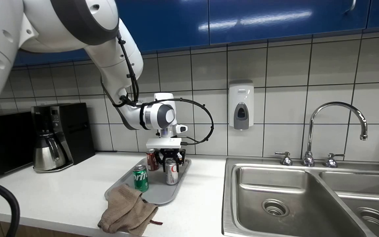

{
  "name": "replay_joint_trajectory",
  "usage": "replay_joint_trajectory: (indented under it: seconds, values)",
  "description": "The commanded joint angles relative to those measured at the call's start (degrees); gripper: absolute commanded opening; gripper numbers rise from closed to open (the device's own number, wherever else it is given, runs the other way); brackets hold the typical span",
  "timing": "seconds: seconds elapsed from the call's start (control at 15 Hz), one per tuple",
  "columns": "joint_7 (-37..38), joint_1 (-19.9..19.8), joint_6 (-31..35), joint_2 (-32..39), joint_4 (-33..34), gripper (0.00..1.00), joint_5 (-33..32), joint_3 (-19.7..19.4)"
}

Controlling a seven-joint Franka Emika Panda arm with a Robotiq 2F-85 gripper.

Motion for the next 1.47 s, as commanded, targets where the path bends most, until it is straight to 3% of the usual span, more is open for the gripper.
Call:
replay_joint_trajectory:
  seconds: [0.0,1.4]
  values:
    - [-1.62,-1.38,-1.28,-3.0,-0.27,0.39,0.58,1.32]
    - [-2.56,-6.8,-0.68,-8.68,-4.87,0.39,1.15,-1.28]
